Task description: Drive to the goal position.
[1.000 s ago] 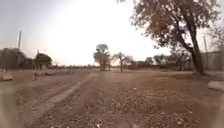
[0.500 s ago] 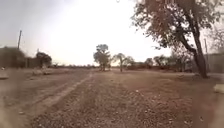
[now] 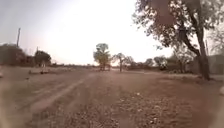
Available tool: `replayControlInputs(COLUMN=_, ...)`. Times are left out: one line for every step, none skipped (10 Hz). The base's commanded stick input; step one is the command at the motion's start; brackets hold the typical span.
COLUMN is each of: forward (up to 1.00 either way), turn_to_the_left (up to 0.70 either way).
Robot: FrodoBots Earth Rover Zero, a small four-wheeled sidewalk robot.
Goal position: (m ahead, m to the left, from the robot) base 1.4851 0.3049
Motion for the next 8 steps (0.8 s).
replayControlInputs(forward=0.70, turn_to_the_left=0.00)
replayControlInputs(forward=0.70, turn_to_the_left=0.00)
replayControlInputs(forward=0.70, turn_to_the_left=0.00)
replayControlInputs(forward=0.70, turn_to_the_left=0.00)
replayControlInputs(forward=0.70, turn_to_the_left=0.00)
replayControlInputs(forward=0.70, turn_to_the_left=0.00)
replayControlInputs(forward=0.70, turn_to_the_left=0.00)
replayControlInputs(forward=0.70, turn_to_the_left=0.00)
